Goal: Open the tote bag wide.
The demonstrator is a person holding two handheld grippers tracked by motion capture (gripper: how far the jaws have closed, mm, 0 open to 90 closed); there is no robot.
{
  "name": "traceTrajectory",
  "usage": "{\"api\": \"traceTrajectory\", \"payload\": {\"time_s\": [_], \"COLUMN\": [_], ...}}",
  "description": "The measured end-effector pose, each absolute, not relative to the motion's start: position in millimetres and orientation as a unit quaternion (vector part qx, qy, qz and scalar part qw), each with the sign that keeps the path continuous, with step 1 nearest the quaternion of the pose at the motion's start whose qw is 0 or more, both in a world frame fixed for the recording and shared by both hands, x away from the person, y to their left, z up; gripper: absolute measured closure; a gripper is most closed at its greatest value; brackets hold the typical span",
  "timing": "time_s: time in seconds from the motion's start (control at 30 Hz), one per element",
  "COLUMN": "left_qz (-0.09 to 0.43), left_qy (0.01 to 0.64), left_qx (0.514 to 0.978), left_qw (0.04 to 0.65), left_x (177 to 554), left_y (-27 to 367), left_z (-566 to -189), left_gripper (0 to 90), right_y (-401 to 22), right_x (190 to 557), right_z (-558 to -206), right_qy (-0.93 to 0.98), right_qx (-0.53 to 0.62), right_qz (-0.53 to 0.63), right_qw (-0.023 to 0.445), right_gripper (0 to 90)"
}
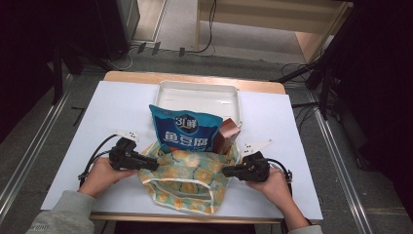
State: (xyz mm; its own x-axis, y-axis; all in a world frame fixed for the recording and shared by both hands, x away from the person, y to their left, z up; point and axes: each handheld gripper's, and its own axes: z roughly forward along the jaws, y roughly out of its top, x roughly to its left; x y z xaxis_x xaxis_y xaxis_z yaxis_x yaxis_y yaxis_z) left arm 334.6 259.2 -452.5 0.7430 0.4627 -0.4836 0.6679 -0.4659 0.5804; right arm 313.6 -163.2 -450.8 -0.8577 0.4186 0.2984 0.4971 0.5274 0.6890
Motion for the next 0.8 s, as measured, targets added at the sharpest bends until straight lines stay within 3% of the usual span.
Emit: {"api": "traceTrajectory", "payload": {"time_s": [0.33,0.8], "left_qz": [-0.089,-0.077], "left_qy": [0.316,0.287], "left_qx": [0.850,0.853], "left_qw": [0.412,0.428], "left_x": [326,328], "left_y": [263,250], "left_z": [-429,-392], "left_gripper": [56.8,48.0], "right_y": [-167,-158], "right_x": [304,309], "right_z": [-429,-410], "right_qy": [-0.859,-0.859], "right_qx": [-0.245,-0.241], "right_qz": [-0.449,-0.451], "right_qw": [0.031,0.009], "right_gripper": [70.4,51.8]}}
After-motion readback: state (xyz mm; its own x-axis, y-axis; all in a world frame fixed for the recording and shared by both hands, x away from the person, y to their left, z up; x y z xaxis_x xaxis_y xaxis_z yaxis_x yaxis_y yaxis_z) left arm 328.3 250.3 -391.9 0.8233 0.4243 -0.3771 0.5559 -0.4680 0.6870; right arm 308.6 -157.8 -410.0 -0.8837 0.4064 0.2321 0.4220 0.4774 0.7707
